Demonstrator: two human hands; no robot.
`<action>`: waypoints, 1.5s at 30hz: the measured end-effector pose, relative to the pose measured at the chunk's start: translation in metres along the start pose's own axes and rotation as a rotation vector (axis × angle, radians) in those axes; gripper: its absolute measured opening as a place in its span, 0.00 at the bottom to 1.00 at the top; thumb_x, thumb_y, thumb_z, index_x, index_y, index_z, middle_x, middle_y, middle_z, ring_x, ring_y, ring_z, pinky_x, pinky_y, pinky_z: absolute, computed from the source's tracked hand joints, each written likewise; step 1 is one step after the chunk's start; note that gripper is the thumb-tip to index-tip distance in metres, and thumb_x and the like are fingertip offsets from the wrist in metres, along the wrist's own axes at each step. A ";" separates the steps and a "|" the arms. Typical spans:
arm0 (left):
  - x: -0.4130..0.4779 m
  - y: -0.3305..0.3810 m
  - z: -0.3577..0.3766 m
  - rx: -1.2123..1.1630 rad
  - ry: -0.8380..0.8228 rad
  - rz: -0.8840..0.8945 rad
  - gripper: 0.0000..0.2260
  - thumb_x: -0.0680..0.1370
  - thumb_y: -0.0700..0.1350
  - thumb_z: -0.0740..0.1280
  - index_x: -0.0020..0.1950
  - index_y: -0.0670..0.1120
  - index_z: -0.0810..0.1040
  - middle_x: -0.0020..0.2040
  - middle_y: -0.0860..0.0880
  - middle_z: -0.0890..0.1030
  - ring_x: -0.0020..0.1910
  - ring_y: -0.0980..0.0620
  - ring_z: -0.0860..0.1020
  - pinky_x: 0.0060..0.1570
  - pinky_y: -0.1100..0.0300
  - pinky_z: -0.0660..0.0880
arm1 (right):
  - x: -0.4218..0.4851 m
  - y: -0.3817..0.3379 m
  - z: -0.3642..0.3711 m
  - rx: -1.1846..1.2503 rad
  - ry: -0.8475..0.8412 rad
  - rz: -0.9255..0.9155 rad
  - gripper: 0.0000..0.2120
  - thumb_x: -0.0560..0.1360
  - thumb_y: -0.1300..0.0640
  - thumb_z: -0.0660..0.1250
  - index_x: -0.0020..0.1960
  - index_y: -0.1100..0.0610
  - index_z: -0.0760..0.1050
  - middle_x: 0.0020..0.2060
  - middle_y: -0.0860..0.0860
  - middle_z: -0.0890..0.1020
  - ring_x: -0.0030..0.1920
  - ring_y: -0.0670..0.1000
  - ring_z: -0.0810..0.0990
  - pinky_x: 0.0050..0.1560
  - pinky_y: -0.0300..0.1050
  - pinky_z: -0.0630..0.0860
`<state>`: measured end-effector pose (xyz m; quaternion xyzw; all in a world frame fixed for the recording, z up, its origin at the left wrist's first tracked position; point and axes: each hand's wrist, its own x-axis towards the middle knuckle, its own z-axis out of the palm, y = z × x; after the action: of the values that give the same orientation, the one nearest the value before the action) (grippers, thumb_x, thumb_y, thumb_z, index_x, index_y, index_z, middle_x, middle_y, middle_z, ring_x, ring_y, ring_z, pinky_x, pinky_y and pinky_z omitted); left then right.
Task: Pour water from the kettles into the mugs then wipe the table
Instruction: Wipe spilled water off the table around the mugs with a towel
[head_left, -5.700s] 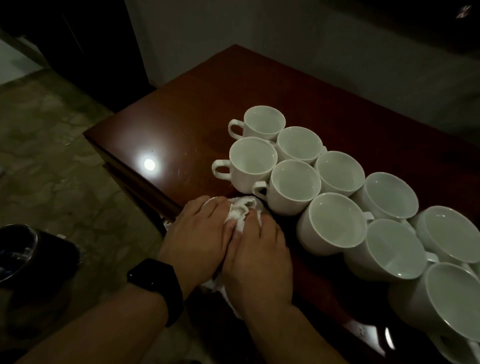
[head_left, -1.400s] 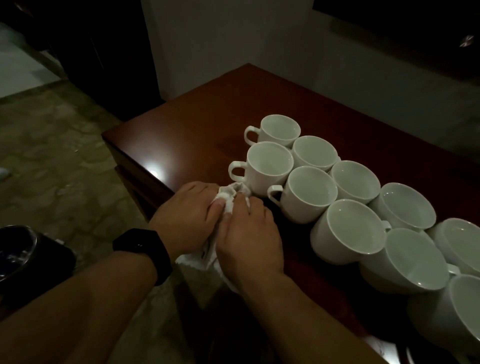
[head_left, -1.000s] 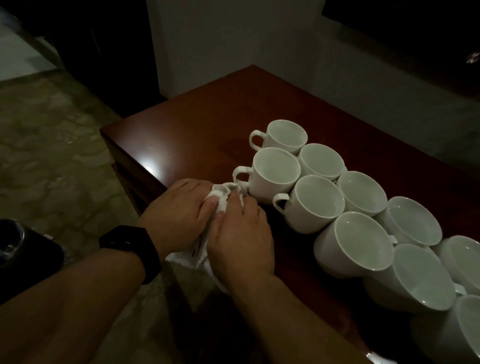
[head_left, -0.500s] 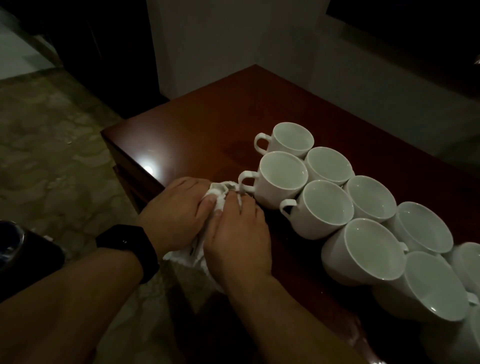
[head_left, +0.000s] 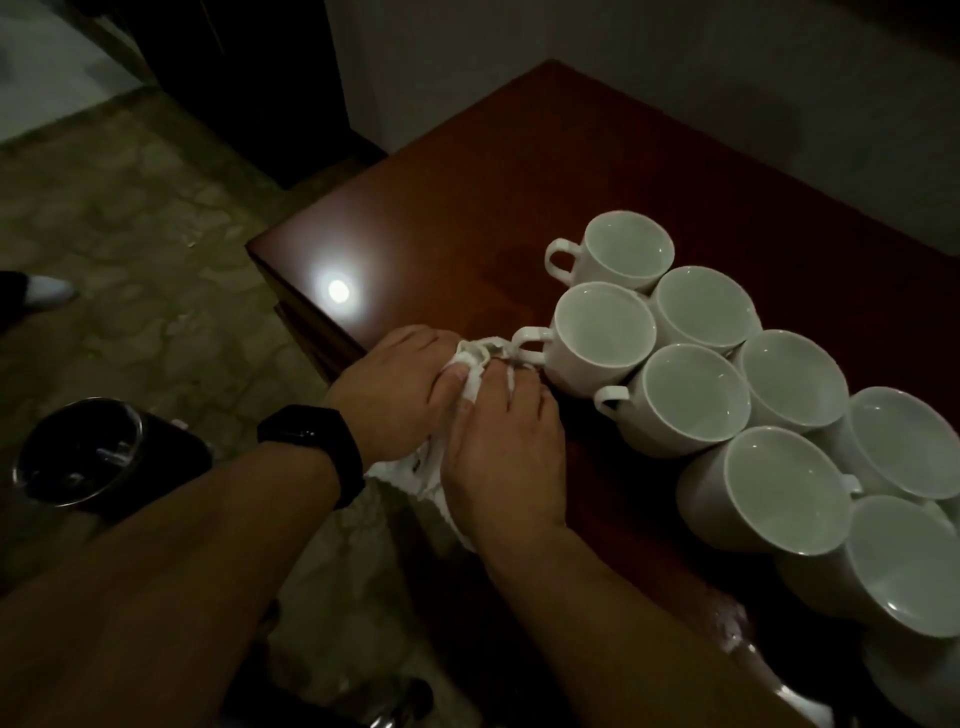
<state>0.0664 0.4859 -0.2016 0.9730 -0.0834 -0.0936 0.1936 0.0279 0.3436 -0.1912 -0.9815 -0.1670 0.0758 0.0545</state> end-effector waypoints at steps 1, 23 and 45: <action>0.000 0.001 -0.001 0.001 -0.007 -0.003 0.29 0.81 0.57 0.45 0.73 0.45 0.73 0.71 0.47 0.76 0.72 0.48 0.70 0.76 0.50 0.61 | 0.000 0.001 0.000 0.016 -0.023 -0.015 0.27 0.84 0.53 0.46 0.81 0.60 0.52 0.79 0.64 0.59 0.79 0.66 0.58 0.77 0.61 0.58; 0.002 -0.020 -0.016 0.044 -0.151 0.063 0.37 0.79 0.62 0.40 0.77 0.45 0.70 0.75 0.47 0.73 0.77 0.47 0.66 0.80 0.54 0.56 | 0.007 -0.010 0.002 0.139 -0.113 0.149 0.35 0.80 0.46 0.35 0.82 0.61 0.49 0.81 0.62 0.56 0.80 0.60 0.56 0.80 0.56 0.52; 0.035 -0.042 -0.044 0.200 -0.276 0.617 0.26 0.84 0.51 0.47 0.64 0.33 0.75 0.60 0.34 0.79 0.61 0.37 0.76 0.75 0.44 0.64 | 0.010 -0.062 0.000 0.382 0.377 0.636 0.24 0.80 0.53 0.58 0.71 0.64 0.74 0.69 0.61 0.78 0.70 0.58 0.74 0.71 0.53 0.67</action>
<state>0.1146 0.5332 -0.1835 0.8944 -0.4075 -0.1528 0.1033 0.0180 0.4048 -0.1842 -0.9532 0.1746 -0.0625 0.2390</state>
